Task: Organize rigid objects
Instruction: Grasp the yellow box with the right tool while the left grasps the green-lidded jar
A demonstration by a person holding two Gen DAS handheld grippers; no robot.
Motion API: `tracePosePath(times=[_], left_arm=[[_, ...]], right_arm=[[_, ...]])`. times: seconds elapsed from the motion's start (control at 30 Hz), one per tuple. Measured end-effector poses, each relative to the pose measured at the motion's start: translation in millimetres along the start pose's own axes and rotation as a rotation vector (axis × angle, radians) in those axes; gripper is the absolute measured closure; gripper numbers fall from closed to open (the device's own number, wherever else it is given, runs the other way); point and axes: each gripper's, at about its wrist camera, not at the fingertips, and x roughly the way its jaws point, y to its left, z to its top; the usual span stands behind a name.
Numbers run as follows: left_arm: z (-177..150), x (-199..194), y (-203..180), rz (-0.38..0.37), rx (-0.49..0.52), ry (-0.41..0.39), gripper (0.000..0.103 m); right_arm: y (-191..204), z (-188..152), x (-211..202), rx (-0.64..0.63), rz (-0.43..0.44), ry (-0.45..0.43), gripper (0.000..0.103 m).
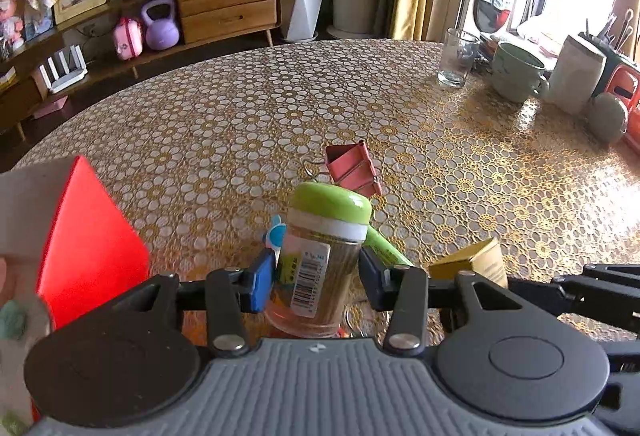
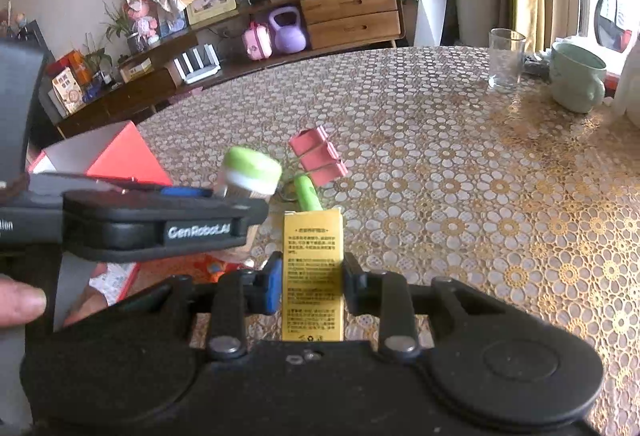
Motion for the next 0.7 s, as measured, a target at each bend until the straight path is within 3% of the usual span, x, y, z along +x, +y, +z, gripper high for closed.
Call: tracePosePath(times=[0.53,0.57,0.6,0.63,0.7], left_arm=[[-18,-75,13,-0.005,-0.056,-0.061,0.066],[-19,-79,15,-0.005,-0.058,-0.063,0.07],[-20,-82,16,-0.003,-0.059,-0.067,0.092],[-20,-84,18,-0.001,-0.059,-0.066,0.099],[-22,-86,23,-0.001,-0.072,-0.063,0.098]], right_arm=[[9,2,-50,-0.011,0.031,-0.036,0.074],[11,3,-53,-0.014,0.034,-0.038,0.074],[13,4,-54,-0.018,0.036,-0.041,0.074],[15,5,-56,-0.026,0.037,-0.045,0.074],[20,5,-58,-0.037,0.032,-0.049,0.074]])
